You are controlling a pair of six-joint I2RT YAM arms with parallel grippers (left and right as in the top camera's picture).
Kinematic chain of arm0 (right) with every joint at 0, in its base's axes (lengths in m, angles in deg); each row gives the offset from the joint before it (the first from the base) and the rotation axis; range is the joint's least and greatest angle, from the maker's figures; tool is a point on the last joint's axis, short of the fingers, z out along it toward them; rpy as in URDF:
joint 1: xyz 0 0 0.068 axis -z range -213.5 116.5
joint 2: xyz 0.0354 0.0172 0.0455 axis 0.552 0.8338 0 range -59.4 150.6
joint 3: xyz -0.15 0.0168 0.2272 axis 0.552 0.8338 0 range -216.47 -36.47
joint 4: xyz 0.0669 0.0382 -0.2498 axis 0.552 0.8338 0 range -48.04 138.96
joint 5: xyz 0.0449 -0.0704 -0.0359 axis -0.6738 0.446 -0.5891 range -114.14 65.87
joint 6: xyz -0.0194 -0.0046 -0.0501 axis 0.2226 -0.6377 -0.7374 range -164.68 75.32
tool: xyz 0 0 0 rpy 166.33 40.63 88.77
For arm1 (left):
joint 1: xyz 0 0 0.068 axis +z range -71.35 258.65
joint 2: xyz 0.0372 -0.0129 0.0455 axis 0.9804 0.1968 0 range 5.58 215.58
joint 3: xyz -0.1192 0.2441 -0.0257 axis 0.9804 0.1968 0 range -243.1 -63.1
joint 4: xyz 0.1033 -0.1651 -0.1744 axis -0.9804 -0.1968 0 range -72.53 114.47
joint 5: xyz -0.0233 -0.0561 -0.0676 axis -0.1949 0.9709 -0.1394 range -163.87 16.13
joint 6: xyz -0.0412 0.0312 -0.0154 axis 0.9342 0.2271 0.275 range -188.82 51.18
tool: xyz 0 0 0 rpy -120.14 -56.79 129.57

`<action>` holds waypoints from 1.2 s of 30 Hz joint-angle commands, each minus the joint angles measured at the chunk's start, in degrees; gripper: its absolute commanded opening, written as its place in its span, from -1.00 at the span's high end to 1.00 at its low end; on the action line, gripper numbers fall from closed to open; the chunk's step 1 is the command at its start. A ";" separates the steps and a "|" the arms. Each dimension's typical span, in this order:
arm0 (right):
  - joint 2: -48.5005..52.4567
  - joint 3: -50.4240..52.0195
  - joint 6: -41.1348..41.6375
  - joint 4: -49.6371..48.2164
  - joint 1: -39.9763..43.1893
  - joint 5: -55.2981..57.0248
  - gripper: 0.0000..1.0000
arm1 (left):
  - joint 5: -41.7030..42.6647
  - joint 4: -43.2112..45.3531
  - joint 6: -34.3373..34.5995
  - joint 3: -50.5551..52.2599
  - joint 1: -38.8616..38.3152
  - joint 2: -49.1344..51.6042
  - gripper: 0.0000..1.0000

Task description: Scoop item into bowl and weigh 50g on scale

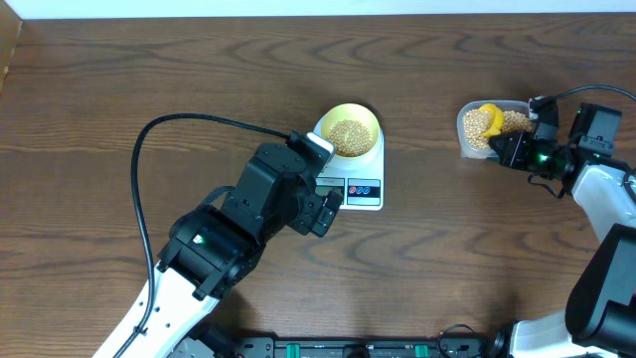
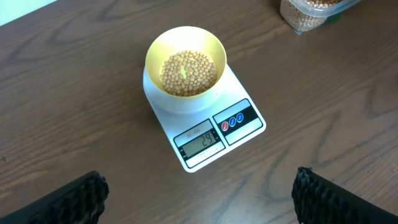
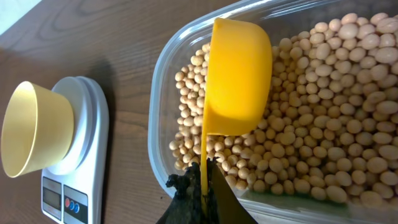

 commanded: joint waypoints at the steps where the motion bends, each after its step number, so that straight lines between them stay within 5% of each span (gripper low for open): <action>1: 0.46 0.15 0.00 -0.31 0.61 -1.84 0.98 | 0.55 -0.17 -0.96 0.02 0.24 0.26 -0.94; 36: 0.46 0.15 0.44 -2.58 4.31 -18.58 0.98 | 0.55 -0.17 -0.96 0.02 0.24 0.26 -0.94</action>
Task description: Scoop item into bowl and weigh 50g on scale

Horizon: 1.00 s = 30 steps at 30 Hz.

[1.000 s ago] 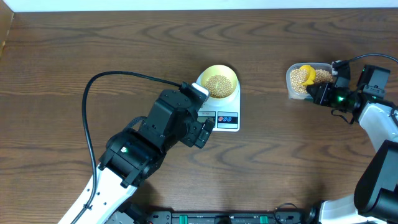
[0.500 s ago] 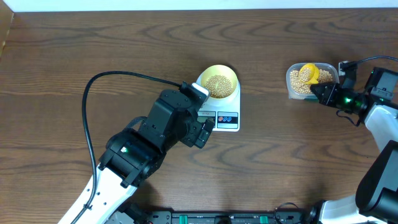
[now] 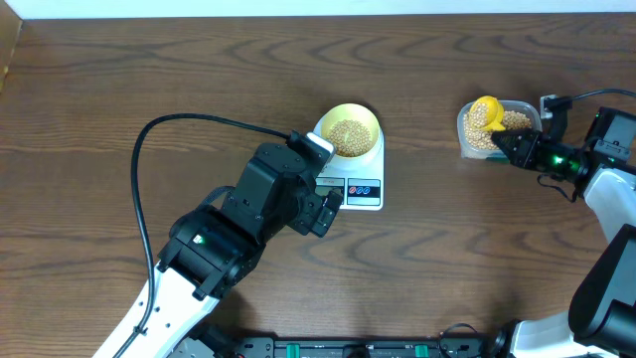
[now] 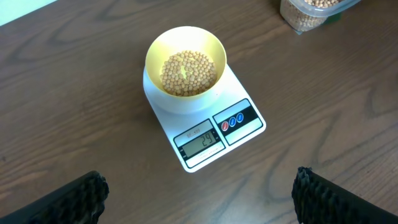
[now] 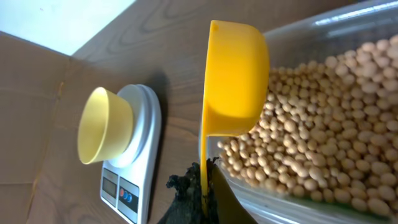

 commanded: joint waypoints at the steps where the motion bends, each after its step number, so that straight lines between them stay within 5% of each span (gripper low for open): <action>1: 0.46 0.15 1.07 -1.95 0.24 -4.68 0.98 | 0.52 -0.17 -0.96 0.02 0.24 0.26 -0.94; 30: 0.46 0.15 6.01 -16.61 -15.58 -3.23 0.97 | 0.52 -0.17 -0.96 0.02 0.24 0.26 -0.94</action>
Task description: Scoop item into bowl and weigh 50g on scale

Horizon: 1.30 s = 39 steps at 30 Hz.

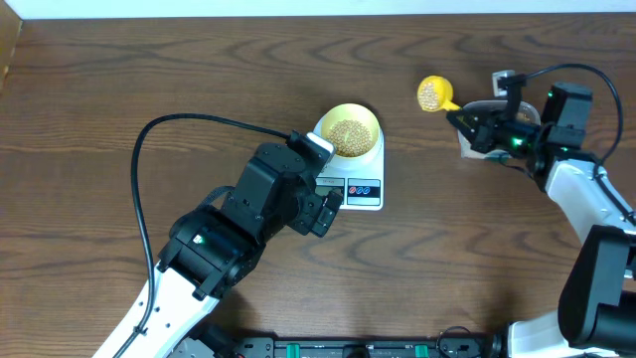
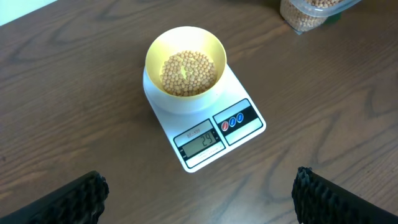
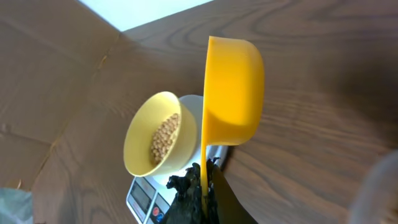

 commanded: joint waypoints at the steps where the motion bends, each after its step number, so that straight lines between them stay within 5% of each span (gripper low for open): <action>1: 0.46 0.13 0.83 -1.18 -2.38 -0.28 0.97 | 0.55 -0.17 -0.96 0.02 0.24 0.26 -0.95; 28: 0.46 0.13 -2.14 -8.85 -18.36 9.53 0.98 | 0.55 -0.17 -0.96 0.02 0.24 0.26 -0.94; 39: 0.46 0.13 -18.05 -5.79 -20.26 9.77 0.98 | 0.55 -0.17 -0.96 0.02 0.24 0.26 -0.94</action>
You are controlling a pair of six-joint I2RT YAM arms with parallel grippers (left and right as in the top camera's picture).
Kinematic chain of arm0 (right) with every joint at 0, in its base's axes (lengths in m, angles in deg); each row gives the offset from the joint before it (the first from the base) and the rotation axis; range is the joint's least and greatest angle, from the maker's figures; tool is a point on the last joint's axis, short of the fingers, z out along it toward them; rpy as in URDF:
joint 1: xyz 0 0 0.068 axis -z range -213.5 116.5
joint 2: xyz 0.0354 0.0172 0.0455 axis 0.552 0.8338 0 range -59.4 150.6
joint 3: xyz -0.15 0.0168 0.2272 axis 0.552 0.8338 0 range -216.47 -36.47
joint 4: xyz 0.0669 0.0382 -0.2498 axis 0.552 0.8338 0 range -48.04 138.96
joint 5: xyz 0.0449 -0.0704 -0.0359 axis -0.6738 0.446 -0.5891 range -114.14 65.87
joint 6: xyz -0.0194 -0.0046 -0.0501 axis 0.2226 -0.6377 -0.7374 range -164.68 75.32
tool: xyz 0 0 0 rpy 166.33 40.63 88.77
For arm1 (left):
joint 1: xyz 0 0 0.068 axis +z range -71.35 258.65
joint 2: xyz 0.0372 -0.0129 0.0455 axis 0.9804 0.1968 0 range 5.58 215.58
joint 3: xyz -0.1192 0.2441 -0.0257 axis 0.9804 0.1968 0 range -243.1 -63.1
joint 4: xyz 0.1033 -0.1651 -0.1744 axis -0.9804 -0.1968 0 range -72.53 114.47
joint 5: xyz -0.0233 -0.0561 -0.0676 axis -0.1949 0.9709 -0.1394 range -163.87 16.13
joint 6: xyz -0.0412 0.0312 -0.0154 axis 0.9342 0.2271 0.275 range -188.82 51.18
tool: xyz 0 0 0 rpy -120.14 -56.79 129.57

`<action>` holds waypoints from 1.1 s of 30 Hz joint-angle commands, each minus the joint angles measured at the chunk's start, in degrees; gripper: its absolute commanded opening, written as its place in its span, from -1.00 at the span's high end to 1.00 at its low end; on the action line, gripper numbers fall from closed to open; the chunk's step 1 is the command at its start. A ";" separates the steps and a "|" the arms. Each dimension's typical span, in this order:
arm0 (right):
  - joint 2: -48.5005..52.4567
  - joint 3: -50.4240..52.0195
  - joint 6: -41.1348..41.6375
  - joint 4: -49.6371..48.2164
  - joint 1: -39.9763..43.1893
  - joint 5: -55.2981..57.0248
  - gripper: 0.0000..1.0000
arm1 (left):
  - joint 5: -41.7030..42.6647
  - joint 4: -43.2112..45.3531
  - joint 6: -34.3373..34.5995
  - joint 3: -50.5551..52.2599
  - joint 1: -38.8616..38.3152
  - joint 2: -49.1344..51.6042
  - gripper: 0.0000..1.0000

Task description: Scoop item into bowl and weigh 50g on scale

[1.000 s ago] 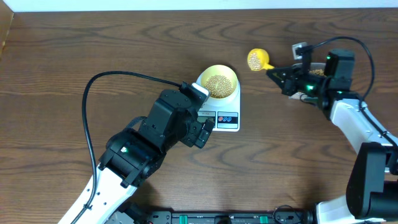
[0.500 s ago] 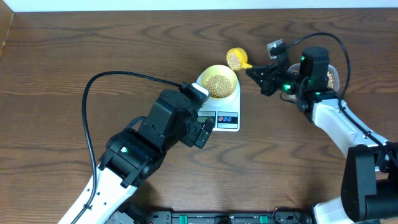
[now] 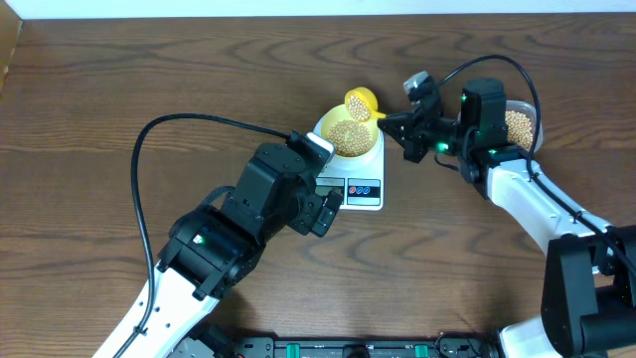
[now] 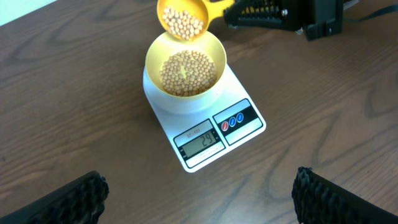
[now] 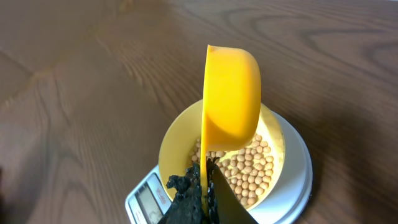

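Observation:
A yellow bowl (image 4: pixel 185 64) partly filled with soybeans stands on the white scale (image 4: pixel 211 127), whose display reads 29. My right gripper (image 5: pixel 204 186) is shut on the handle of a yellow scoop (image 3: pixel 360 103) full of soybeans (image 4: pixel 181 22); the scoop hangs over the bowl's far rim. In the right wrist view the scoop (image 5: pixel 231 99) is seen from behind, above the bowl (image 5: pixel 273 155). My left gripper (image 4: pixel 199 196) is open and empty, well in front of the scale, its fingers (image 4: pixel 71 199) wide apart.
The clear container of soybeans (image 3: pixel 519 121) sits at the far right, partly hidden behind my right arm. My left arm (image 3: pixel 248 219) reaches in from the lower left, its black cable looping over the table. The table's far edge lies just beyond the bowl.
My right gripper has moved left with the loaded scoop, from between the container and the scale to over the bowl's far rim. The scale still reads 29. The left arm has not moved.
The scoop, held by my right gripper, was down in the container's soybeans. Then it was raised at the container's rim, then clear of it to the left, full of beans. Now it hangs over the bowl. The left gripper stayed open throughout.

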 commanded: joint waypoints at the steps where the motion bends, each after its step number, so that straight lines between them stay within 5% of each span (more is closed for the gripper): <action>1: 0.46 0.13 -9.53 0.52 -0.61 0.07 0.98 | 0.55 -0.17 -0.96 0.02 0.24 0.26 -0.94; 11: 0.46 0.13 -17.77 0.68 -0.59 4.52 0.98 | 0.55 -0.17 -0.96 0.02 0.24 0.26 -0.94; 33: 0.46 0.13 -19.56 0.70 -0.61 4.52 0.98 | 0.55 -0.17 -0.96 0.02 0.24 0.26 -0.94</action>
